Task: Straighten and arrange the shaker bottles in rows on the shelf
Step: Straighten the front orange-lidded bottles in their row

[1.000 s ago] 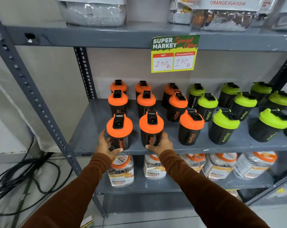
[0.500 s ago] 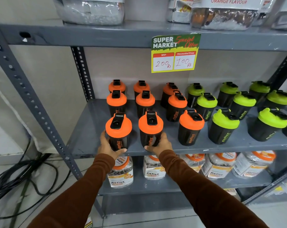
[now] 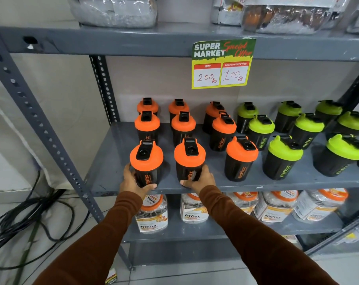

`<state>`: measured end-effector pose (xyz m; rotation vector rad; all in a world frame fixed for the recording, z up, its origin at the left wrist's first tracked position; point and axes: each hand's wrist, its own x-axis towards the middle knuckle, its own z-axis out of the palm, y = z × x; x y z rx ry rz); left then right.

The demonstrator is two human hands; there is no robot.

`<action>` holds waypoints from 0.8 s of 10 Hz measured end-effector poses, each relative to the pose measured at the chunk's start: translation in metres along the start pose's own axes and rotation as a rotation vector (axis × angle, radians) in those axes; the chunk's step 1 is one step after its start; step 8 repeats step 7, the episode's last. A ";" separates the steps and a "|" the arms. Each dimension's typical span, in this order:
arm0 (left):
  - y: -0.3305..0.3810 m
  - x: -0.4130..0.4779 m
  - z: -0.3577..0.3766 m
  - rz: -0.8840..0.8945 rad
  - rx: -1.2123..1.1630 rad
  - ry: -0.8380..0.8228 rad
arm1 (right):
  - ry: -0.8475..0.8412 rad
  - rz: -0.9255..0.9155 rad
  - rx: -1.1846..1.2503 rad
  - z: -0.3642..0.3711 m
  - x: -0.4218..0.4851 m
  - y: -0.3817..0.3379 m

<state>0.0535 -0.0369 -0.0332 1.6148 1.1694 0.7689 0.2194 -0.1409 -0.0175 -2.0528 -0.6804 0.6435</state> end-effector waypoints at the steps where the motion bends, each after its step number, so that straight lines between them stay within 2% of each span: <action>1: 0.001 0.000 0.000 -0.001 0.005 0.007 | -0.012 -0.007 -0.015 -0.001 0.000 0.001; 6: 0.000 -0.009 -0.004 0.030 0.029 -0.030 | -0.002 -0.035 -0.012 -0.002 -0.005 0.006; 8: 0.001 -0.024 -0.003 0.039 0.049 0.028 | 0.012 -0.081 -0.013 -0.002 -0.015 0.009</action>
